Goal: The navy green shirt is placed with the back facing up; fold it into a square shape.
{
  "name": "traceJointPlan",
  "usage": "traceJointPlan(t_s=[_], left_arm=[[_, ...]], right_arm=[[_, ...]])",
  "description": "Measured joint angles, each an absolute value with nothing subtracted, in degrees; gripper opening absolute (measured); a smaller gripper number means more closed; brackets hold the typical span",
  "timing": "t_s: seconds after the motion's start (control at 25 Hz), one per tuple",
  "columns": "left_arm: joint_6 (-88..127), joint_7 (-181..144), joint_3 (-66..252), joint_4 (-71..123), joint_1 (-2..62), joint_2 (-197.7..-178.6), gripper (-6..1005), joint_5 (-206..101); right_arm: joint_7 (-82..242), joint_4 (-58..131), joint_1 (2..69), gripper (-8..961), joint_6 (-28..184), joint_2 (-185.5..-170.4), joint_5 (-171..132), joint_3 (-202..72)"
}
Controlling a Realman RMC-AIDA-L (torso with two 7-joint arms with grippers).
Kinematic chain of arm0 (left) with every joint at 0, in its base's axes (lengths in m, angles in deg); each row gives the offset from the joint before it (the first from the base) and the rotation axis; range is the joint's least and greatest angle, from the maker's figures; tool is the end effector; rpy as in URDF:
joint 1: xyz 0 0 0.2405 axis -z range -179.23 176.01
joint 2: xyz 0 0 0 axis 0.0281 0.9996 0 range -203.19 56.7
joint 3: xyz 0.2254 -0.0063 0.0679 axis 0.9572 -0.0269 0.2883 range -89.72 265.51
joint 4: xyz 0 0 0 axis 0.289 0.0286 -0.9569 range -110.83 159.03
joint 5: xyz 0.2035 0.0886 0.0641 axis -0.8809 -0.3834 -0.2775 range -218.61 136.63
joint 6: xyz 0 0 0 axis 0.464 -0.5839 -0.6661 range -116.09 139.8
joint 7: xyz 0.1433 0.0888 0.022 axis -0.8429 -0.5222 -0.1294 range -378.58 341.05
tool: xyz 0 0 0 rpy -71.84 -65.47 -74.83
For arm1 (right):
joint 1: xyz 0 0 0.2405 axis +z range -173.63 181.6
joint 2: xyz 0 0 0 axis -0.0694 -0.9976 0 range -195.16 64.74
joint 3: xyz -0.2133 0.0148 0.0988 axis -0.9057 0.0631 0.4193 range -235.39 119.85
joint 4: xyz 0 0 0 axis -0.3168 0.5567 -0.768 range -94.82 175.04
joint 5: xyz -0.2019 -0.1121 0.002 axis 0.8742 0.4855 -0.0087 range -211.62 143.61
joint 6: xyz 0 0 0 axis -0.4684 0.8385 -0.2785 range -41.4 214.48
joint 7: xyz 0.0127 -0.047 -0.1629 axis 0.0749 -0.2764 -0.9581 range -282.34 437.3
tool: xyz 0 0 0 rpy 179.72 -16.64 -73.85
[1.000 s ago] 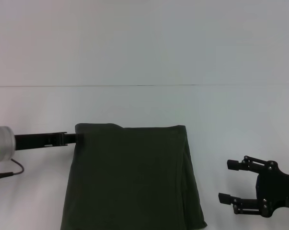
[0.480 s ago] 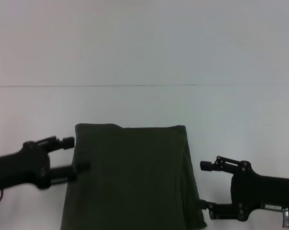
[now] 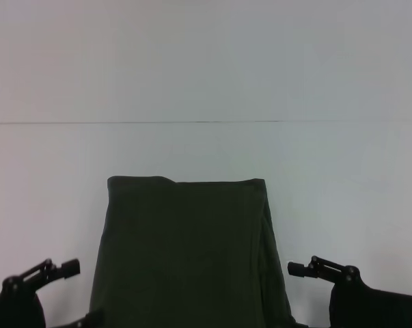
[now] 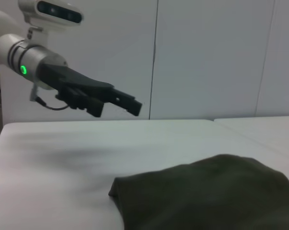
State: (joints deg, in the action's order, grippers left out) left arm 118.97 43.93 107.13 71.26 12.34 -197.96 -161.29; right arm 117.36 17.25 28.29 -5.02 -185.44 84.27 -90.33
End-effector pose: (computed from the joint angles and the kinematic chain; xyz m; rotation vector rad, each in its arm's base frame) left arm -0.3106 0.2398 0.0238 -2.5261 -0.5270 -0.8185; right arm 0.2877 0.2765 -0.0585 -2.7119 0.1413 0.7308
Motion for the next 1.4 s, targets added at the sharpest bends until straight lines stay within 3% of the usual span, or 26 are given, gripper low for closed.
traceJointPlan(t_s=[1.4], left_arm=[[115.22, 39.68, 101.09, 64.02, 13.31, -197.69, 921, -168.52]], right_arm=[[112.46, 20.95, 26.99, 882, -1.33, -185.44, 82.67, -88.2]])
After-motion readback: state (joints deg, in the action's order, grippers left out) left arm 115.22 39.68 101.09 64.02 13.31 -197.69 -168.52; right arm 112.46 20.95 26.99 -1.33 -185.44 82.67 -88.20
